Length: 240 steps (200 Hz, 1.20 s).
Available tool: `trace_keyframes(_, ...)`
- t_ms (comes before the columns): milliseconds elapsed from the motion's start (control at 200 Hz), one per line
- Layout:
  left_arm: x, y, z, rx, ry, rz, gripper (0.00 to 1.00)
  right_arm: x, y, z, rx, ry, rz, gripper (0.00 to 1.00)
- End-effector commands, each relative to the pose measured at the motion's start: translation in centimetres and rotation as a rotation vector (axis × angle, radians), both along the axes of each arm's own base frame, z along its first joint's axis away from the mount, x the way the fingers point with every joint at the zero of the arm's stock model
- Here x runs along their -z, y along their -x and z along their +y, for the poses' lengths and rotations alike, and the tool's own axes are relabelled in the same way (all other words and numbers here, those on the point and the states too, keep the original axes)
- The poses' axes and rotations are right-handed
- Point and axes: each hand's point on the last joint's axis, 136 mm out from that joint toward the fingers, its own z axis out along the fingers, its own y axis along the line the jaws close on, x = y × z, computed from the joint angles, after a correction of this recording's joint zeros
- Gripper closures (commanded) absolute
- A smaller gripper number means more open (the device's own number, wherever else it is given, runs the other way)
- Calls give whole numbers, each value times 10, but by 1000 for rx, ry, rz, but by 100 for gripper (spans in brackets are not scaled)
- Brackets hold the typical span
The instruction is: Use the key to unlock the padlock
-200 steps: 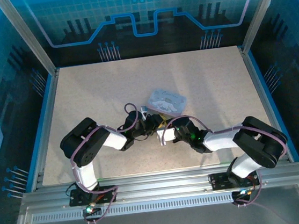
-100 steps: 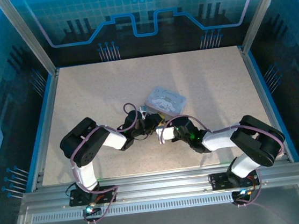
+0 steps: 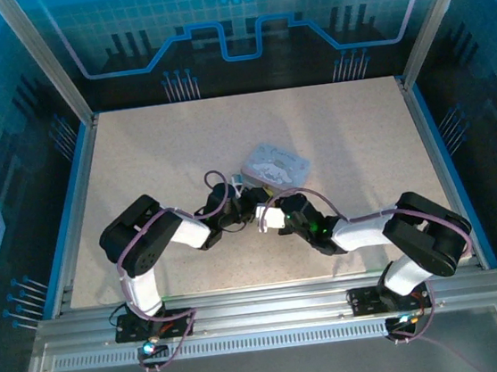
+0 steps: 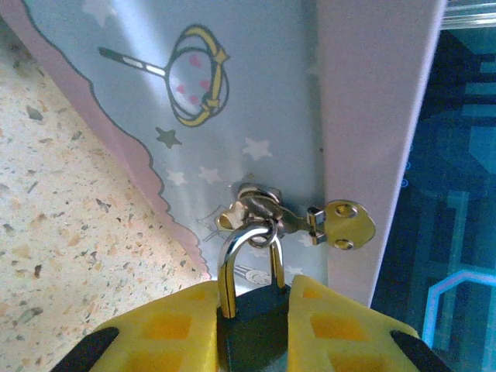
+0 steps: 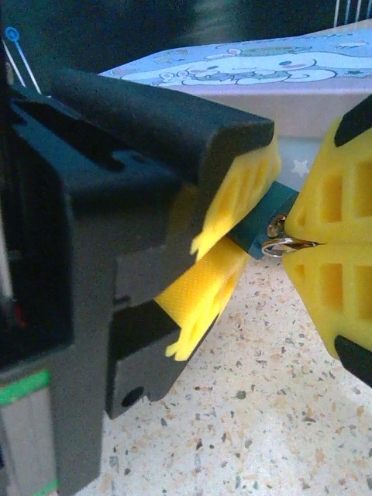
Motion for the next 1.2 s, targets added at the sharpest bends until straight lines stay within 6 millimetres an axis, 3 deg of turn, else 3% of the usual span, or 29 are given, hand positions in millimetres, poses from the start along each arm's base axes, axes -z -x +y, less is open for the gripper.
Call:
trace_keyframes(0, -30, 4, -11, 51, 52, -74, 81, -22, -10, 10, 91, -82, -20, 100)
trace_keyframes(160, -39, 8, 1, 39, -1, -102, 64, -26, -9, 12, 128, -108, 19, 100)
trace_keyframes(315, -48, 10, 26, -6, -35, -119, 51, -35, -3, 13, 154, -158, 71, 100)
trace_keyframes(520, -54, 9, 52, -46, -48, -122, 42, -38, 10, 9, 196, -202, 171, 100)
trace_keyframes(800, -38, 10, 76, -83, -72, -82, 38, -28, 23, 7, 276, -354, 322, 100)
trace_keyframes(900, -33, 3, 82, -79, -96, -76, 34, -23, 26, 6, 317, -487, 417, 100)
trace_keyframes(1055, -25, -14, 81, -31, -150, -71, 16, -16, 29, 6, 359, -700, 620, 100)
trace_keyframes(1195, -25, -32, 79, -5, -201, -87, 5, -12, 24, -7, 412, -841, 699, 100)
